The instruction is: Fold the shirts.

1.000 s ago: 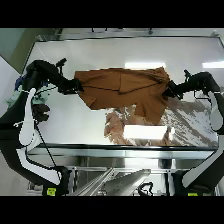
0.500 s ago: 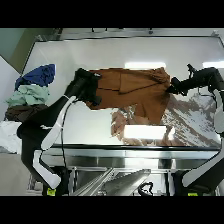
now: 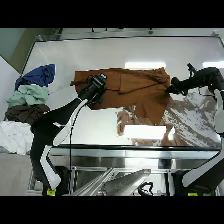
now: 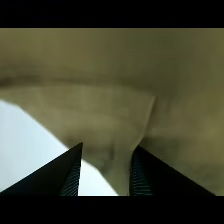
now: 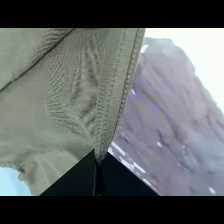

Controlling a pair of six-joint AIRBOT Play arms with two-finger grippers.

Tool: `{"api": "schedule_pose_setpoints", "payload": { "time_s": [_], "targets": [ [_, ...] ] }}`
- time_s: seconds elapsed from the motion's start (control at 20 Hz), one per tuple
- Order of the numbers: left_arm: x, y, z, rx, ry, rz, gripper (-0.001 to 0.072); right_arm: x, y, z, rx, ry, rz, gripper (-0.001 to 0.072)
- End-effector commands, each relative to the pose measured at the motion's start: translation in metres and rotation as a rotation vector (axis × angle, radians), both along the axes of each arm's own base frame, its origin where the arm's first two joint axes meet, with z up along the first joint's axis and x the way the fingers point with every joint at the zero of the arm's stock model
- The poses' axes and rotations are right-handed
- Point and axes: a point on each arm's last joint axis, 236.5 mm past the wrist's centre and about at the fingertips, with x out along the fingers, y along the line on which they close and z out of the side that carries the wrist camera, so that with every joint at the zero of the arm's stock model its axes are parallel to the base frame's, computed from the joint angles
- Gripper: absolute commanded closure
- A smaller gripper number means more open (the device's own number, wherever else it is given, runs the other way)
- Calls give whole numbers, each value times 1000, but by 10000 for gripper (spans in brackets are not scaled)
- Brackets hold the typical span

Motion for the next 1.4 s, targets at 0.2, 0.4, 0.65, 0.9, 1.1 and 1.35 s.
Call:
{"api": "schedule_pose_setpoints", "payload": {
  "time_s": [0.2, 0.4, 0.65, 0.9, 1.1, 1.35],
  "targets": [
    [-7, 37, 21, -74, 28, 173, 696, 1, -17, 11, -4, -19, -31, 686],
    [-55, 68, 47, -376, 66, 442, 695, 1, -45, 31, -7, -39, -102, 687],
    [-111, 53, 37, -697, 146, 604, 693, -18, -32, 21, 24, 37, -73, 687],
    [-148, 48, 1, -735, 234, 704, 226, -42, -6, 3, 54, 127, -21, 687],
    [-154, 39, 35, -794, 335, 666, 2, -45, 0, 2, 58, 137, -5, 687],
    [-127, 103, 48, -859, 130, 763, 3, -53, -4, 3, 67, 159, 10, 687]
  ]
}}
